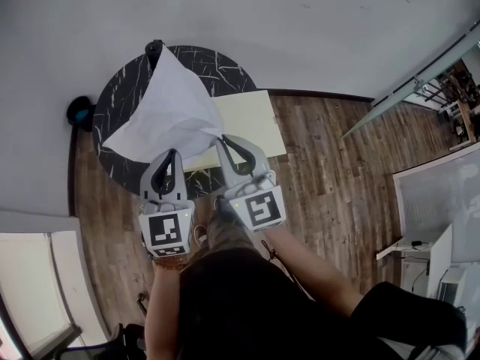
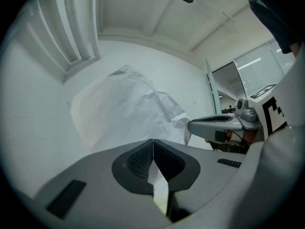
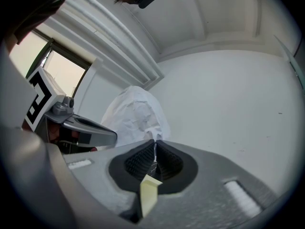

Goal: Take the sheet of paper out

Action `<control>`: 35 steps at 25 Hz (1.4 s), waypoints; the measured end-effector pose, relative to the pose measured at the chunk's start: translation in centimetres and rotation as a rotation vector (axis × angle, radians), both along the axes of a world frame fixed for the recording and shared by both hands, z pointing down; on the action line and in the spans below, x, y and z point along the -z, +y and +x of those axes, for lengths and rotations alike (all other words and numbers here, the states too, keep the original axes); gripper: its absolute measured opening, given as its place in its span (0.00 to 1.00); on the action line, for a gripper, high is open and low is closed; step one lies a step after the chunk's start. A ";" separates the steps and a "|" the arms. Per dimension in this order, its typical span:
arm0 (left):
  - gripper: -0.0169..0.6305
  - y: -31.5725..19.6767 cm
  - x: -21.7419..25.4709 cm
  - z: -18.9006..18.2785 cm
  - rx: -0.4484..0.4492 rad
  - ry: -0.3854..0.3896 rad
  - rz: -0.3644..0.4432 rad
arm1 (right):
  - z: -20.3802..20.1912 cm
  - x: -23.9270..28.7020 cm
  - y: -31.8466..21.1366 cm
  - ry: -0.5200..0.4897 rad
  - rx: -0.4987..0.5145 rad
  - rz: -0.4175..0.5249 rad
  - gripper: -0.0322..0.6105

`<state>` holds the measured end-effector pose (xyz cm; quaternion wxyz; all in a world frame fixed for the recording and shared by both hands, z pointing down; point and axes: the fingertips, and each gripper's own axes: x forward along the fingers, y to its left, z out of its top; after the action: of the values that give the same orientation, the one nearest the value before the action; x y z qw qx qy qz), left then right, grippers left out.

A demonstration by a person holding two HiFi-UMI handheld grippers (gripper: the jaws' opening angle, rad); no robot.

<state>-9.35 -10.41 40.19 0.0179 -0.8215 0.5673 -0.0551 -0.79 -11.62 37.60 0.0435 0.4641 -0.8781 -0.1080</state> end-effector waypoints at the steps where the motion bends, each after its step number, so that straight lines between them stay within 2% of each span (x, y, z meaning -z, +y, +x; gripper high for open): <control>1: 0.04 0.3 -0.1 0.1 -0.004 0.001 0.004 | 0.2 0.0 0.3 -0.002 0.000 0.002 0.06; 12: 0.04 2.5 0.6 0.2 -0.008 0.066 0.011 | 1.6 -0.8 2.1 0.024 -0.003 0.001 0.06; 16: 0.04 2.8 0.6 0.1 -0.010 0.056 0.029 | 1.4 -0.7 2.4 0.026 0.002 0.003 0.06; 19: 0.04 3.0 0.9 0.0 0.007 0.089 0.008 | 1.3 -0.4 2.6 0.033 0.009 0.016 0.06; 22: 0.04 3.1 0.7 0.1 -0.012 0.059 0.038 | 1.2 -0.2 2.8 0.045 0.013 0.037 0.06; 33: 0.04 3.4 0.1 -0.2 0.005 0.084 -0.001 | 0.4 -1.1 3.1 0.053 0.029 0.014 0.06; 35: 0.04 3.5 0.0 -0.3 -0.001 0.066 0.012 | 0.2 -1.3 3.2 0.059 0.037 0.012 0.06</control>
<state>-9.62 -6.91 40.15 0.0040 -0.8231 0.5673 -0.0244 -0.58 -8.45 38.89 0.0647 0.4447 -0.8842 -0.1277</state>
